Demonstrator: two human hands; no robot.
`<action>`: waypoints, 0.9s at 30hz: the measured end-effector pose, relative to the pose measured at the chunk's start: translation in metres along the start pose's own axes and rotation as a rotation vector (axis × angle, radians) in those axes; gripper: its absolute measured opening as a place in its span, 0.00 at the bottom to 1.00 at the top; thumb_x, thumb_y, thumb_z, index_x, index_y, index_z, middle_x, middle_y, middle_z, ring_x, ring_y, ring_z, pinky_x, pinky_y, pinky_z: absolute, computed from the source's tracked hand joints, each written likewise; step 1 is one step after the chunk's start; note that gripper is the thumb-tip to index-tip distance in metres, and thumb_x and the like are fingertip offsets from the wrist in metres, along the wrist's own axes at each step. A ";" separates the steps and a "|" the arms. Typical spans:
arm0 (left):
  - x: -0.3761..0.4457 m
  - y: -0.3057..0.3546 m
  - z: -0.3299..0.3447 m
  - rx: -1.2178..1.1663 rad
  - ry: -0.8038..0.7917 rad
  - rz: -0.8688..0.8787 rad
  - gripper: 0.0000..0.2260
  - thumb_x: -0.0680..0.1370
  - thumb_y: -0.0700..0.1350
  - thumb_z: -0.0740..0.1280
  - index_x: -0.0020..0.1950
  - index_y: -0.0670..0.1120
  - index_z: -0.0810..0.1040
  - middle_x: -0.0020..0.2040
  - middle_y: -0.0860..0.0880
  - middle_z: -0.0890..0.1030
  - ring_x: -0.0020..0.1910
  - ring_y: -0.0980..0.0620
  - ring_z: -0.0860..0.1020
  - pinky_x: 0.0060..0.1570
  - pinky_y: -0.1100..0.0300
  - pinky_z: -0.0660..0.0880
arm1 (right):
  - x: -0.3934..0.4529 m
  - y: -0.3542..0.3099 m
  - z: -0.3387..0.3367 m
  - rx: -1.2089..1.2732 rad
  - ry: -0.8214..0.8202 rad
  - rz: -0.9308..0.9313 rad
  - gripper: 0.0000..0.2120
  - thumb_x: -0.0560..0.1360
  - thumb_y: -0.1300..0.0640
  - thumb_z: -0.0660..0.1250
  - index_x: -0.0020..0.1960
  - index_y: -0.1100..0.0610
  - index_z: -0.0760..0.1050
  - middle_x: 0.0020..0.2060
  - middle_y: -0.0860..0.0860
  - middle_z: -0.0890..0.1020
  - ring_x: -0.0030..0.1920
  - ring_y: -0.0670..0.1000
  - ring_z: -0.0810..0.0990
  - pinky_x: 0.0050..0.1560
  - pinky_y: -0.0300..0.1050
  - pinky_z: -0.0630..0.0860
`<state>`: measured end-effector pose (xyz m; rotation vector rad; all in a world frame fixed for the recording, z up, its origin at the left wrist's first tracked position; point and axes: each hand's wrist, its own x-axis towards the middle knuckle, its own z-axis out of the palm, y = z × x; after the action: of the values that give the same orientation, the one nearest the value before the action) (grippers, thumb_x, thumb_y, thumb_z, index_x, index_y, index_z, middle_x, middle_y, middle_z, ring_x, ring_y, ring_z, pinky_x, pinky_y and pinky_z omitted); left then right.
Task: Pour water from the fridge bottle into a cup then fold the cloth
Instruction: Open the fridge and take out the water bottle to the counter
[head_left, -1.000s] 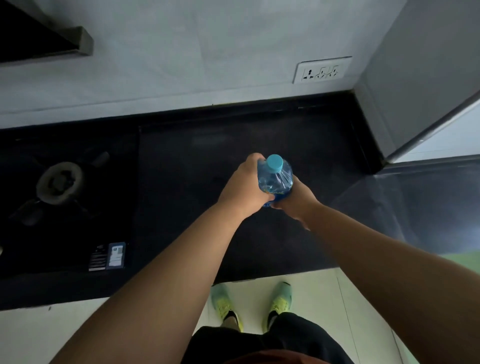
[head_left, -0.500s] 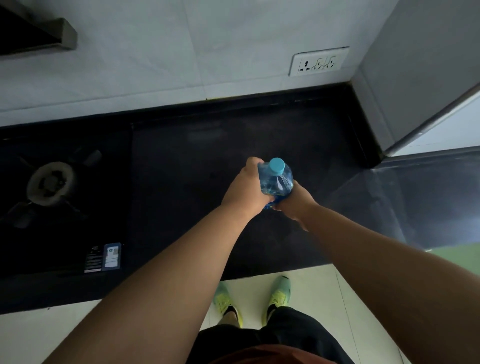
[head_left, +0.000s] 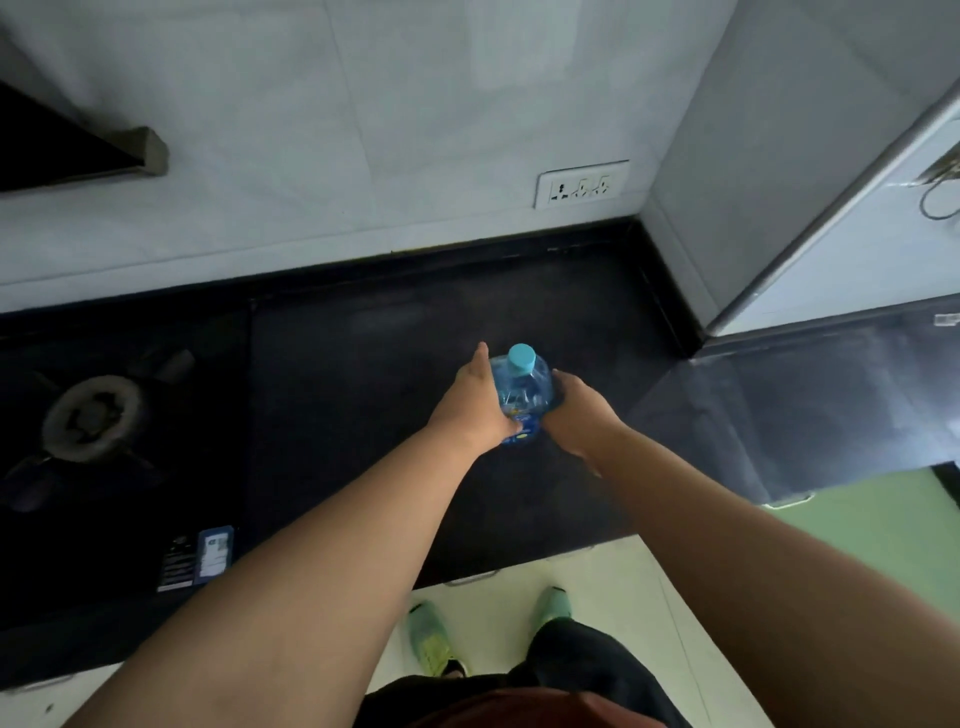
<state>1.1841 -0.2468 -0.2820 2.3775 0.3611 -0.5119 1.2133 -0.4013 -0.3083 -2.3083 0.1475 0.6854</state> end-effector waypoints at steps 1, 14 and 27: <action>-0.003 0.002 -0.002 0.006 0.001 0.007 0.56 0.71 0.46 0.82 0.86 0.50 0.45 0.82 0.46 0.62 0.77 0.44 0.70 0.73 0.46 0.72 | -0.005 -0.001 -0.005 0.003 0.018 -0.006 0.34 0.75 0.57 0.69 0.80 0.50 0.65 0.69 0.50 0.79 0.55 0.51 0.81 0.38 0.36 0.74; -0.090 0.024 -0.067 0.073 0.185 0.060 0.36 0.79 0.50 0.74 0.83 0.54 0.61 0.81 0.49 0.65 0.75 0.49 0.71 0.72 0.51 0.72 | -0.079 -0.034 -0.068 0.031 0.114 -0.367 0.26 0.79 0.57 0.69 0.76 0.47 0.70 0.72 0.49 0.74 0.60 0.47 0.80 0.56 0.43 0.77; -0.277 -0.009 -0.082 -0.056 0.612 -0.311 0.22 0.83 0.58 0.64 0.77 0.58 0.70 0.74 0.56 0.73 0.68 0.56 0.76 0.69 0.51 0.75 | -0.137 -0.114 -0.038 -0.315 -0.311 -0.861 0.23 0.80 0.42 0.68 0.74 0.40 0.72 0.71 0.43 0.76 0.65 0.46 0.78 0.59 0.41 0.72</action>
<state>0.9576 -0.2195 -0.1053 2.3897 1.0116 0.1121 1.1457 -0.3548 -0.1455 -2.2023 -1.0970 0.6104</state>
